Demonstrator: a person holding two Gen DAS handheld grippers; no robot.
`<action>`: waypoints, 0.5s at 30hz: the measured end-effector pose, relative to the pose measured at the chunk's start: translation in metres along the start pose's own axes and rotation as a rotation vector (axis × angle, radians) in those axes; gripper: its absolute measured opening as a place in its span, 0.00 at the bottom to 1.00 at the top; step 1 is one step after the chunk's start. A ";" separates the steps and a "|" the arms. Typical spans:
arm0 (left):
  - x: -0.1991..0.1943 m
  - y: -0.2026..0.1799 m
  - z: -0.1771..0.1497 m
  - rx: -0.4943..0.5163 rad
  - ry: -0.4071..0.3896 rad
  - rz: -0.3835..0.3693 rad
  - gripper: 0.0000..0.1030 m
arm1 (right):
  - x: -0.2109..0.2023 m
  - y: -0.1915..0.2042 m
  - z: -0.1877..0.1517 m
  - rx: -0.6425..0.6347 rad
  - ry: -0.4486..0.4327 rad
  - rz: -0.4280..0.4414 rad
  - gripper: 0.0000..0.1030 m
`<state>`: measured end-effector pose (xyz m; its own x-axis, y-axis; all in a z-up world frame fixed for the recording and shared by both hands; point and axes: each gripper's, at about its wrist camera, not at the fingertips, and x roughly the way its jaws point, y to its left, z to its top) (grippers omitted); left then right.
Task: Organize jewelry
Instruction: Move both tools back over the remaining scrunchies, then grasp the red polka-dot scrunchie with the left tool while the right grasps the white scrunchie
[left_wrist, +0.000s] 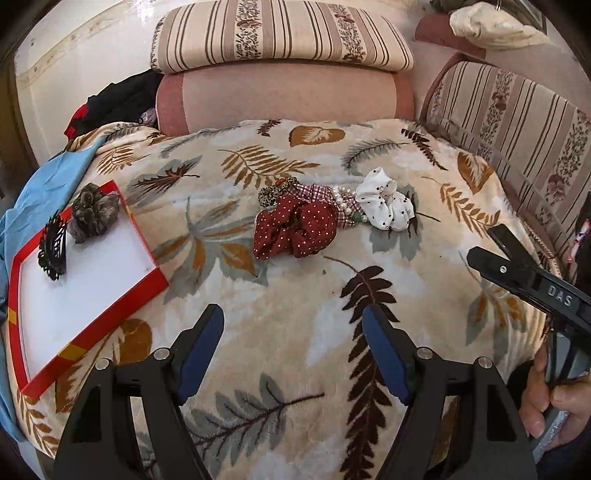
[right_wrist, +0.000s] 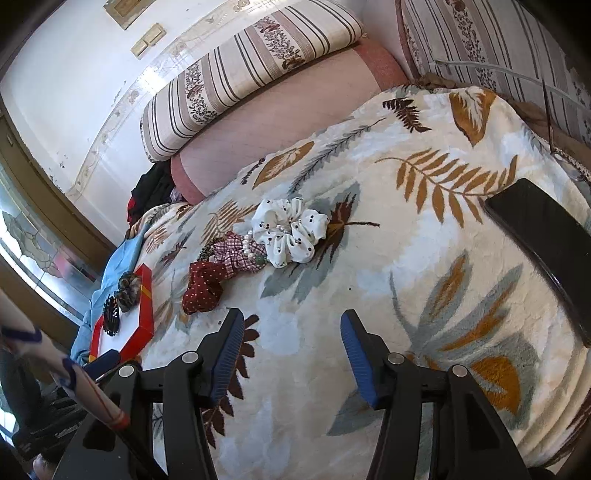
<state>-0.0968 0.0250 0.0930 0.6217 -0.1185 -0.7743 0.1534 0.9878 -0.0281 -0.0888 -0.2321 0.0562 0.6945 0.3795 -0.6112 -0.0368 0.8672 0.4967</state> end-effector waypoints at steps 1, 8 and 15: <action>0.003 -0.001 0.003 0.001 0.001 -0.001 0.74 | 0.001 -0.002 0.000 0.006 0.002 0.002 0.58; 0.030 0.000 0.030 -0.010 0.009 -0.006 0.83 | 0.007 -0.008 0.000 0.020 0.016 0.011 0.58; 0.079 0.006 0.061 -0.039 0.042 0.000 0.84 | 0.012 -0.010 -0.001 0.026 0.031 0.018 0.58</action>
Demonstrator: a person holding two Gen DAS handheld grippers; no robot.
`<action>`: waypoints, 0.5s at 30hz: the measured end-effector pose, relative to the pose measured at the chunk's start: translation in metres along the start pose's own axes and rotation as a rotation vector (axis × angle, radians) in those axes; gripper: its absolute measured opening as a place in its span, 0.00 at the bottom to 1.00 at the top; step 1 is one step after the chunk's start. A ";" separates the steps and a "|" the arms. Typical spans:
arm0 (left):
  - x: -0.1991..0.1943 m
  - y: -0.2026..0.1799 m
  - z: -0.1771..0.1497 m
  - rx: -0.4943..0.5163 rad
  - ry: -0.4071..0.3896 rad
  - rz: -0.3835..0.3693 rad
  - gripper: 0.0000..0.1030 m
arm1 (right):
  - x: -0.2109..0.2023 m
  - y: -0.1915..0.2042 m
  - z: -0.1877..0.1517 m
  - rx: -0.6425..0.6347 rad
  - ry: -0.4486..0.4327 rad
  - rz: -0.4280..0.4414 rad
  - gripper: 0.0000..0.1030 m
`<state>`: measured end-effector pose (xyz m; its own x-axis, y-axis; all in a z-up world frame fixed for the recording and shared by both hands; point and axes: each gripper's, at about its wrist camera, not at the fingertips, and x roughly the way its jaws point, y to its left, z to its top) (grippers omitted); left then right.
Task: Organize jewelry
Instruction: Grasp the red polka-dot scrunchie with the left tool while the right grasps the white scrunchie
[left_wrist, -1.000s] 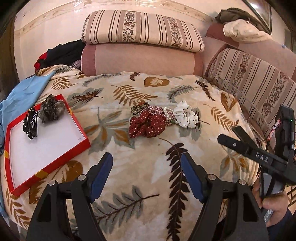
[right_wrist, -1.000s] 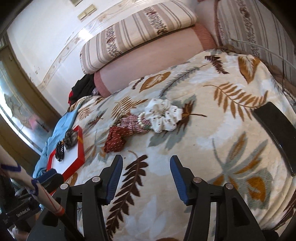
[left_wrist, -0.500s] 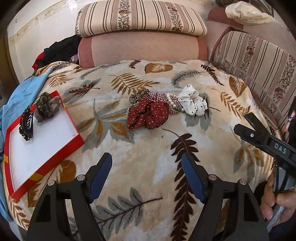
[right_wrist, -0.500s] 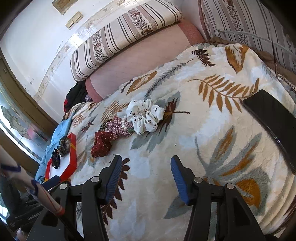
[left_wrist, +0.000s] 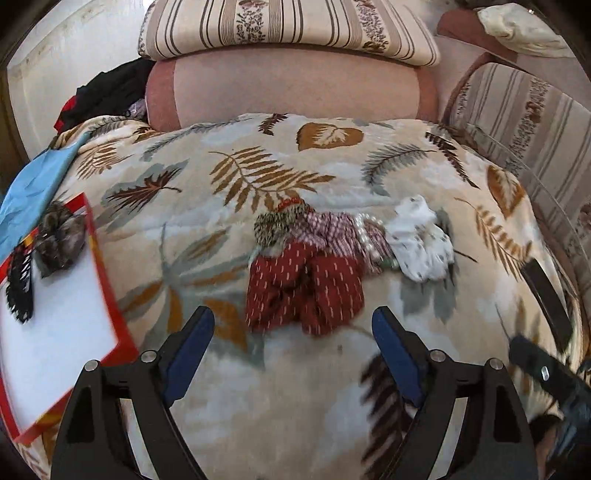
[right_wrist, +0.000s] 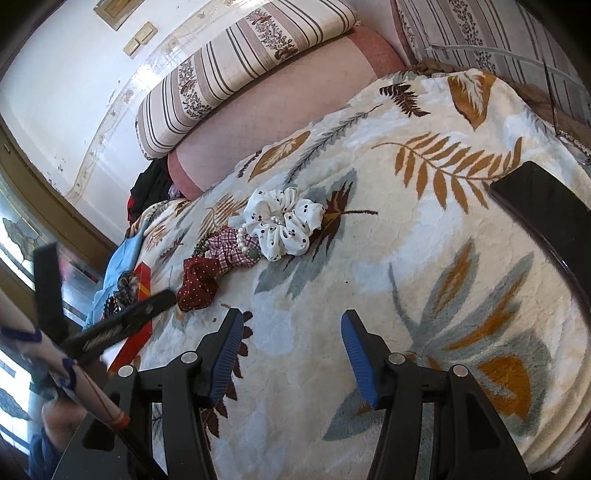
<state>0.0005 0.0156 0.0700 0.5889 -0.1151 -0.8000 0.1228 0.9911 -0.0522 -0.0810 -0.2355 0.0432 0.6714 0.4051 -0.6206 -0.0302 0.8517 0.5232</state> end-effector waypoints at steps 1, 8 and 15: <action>0.009 -0.001 0.005 0.005 0.008 0.001 0.84 | 0.000 -0.001 0.000 0.001 0.001 0.000 0.58; 0.053 -0.001 0.017 -0.002 0.045 0.028 0.81 | 0.004 -0.005 0.001 0.012 0.009 -0.006 0.58; 0.046 0.005 0.009 -0.020 0.011 -0.026 0.23 | 0.010 -0.004 0.004 0.001 0.009 -0.018 0.58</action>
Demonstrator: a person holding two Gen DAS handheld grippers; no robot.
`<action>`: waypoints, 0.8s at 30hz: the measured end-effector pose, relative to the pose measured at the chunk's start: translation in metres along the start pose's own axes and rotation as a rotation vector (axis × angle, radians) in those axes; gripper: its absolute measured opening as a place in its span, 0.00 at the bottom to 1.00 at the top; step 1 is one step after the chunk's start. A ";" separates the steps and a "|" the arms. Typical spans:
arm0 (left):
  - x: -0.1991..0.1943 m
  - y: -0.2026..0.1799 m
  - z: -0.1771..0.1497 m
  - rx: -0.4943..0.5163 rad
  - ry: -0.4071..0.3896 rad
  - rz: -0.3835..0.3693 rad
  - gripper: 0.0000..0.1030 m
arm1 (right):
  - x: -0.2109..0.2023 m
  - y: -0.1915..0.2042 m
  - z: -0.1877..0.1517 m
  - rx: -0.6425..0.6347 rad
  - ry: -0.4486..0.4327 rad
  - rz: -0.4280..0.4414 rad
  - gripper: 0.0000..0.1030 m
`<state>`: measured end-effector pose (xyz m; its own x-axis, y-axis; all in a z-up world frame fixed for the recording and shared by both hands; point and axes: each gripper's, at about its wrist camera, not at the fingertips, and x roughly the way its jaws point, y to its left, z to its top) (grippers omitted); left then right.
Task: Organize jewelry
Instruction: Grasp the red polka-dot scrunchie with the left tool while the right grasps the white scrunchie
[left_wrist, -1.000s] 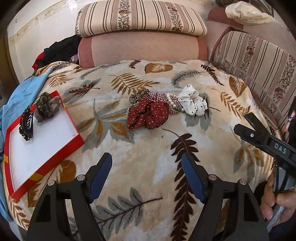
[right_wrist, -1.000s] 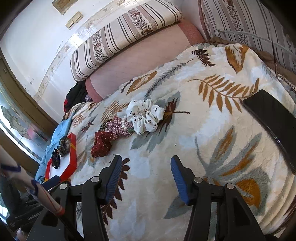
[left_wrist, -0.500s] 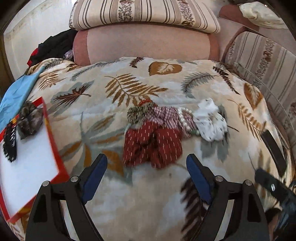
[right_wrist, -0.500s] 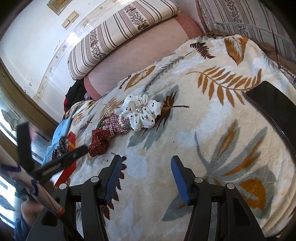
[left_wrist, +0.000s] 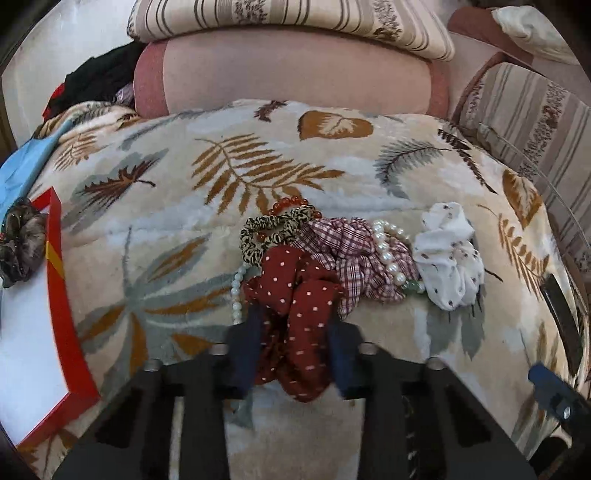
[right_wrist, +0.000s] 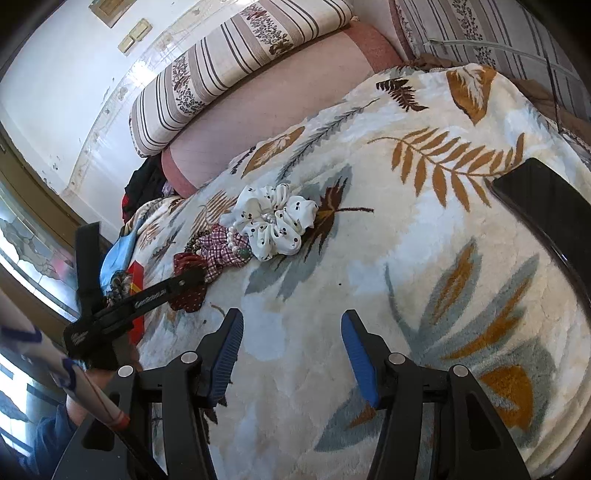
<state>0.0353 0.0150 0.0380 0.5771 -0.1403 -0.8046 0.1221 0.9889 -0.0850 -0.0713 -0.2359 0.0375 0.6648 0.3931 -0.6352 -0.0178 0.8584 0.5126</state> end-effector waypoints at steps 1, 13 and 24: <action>-0.005 0.001 -0.002 0.000 -0.010 -0.004 0.20 | 0.001 0.001 0.001 -0.003 -0.003 -0.003 0.58; -0.062 0.010 -0.061 0.042 -0.093 -0.047 0.19 | 0.046 0.030 0.048 -0.132 -0.003 -0.073 0.81; -0.053 0.023 -0.065 0.029 -0.125 -0.064 0.19 | 0.119 0.039 0.070 -0.187 0.071 -0.174 0.81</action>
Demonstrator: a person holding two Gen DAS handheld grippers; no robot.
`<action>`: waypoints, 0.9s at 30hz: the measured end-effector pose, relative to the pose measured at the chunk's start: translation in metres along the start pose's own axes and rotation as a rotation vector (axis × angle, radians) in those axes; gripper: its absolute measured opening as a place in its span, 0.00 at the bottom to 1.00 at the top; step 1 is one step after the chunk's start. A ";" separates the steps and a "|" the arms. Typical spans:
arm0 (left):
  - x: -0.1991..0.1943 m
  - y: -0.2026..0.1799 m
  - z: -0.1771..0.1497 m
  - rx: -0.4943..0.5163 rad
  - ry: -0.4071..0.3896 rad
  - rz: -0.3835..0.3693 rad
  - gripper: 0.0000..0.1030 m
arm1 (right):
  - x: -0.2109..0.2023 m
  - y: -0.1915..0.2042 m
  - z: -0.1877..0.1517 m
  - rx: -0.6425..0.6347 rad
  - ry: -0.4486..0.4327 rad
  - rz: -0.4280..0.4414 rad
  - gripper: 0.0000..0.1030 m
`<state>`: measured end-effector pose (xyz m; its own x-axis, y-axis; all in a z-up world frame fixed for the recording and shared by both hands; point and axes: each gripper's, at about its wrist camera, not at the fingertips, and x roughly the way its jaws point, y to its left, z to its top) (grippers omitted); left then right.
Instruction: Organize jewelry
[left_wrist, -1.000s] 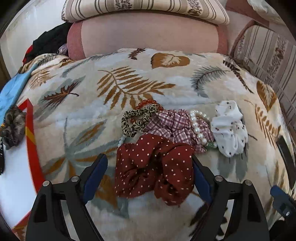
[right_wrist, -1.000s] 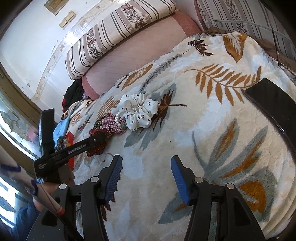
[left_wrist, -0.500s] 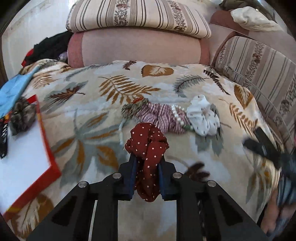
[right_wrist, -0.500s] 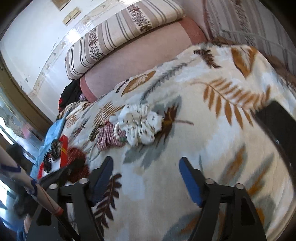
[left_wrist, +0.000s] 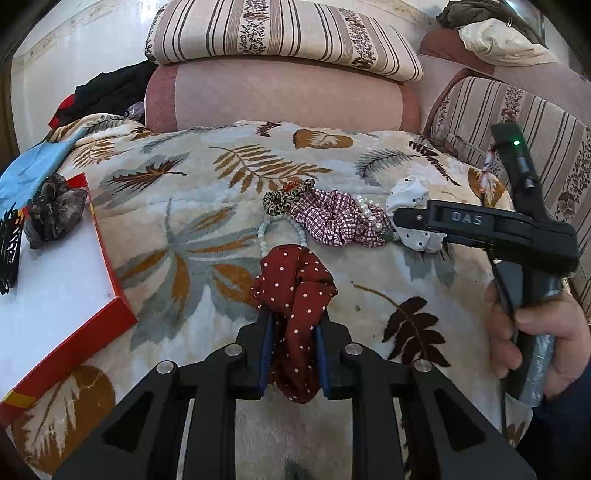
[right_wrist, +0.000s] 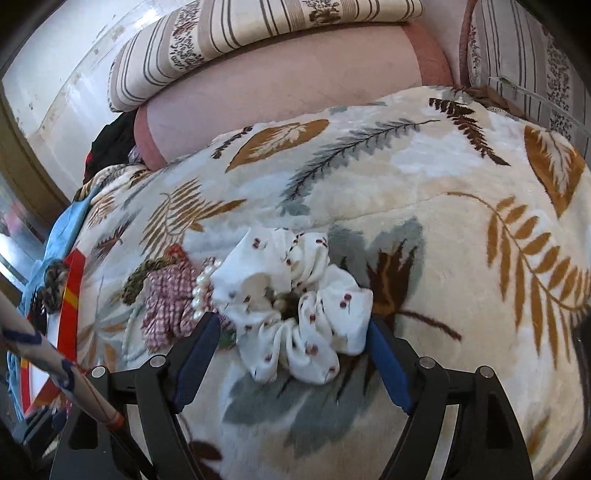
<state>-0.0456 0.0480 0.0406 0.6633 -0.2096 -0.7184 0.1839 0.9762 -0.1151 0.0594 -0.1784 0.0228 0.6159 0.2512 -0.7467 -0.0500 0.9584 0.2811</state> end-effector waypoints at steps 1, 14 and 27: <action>0.001 0.000 0.000 0.001 -0.002 0.001 0.19 | 0.003 -0.002 0.001 0.008 0.004 0.005 0.75; 0.003 0.001 0.000 -0.001 -0.009 0.009 0.19 | -0.034 0.001 -0.012 -0.013 -0.115 0.040 0.19; -0.040 -0.019 -0.015 0.060 -0.061 0.104 0.19 | -0.101 0.055 -0.084 -0.179 -0.155 0.083 0.19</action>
<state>-0.0868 0.0386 0.0611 0.7236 -0.1124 -0.6810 0.1535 0.9882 0.0000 -0.0715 -0.1400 0.0627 0.7167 0.3195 -0.6198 -0.2352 0.9475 0.2164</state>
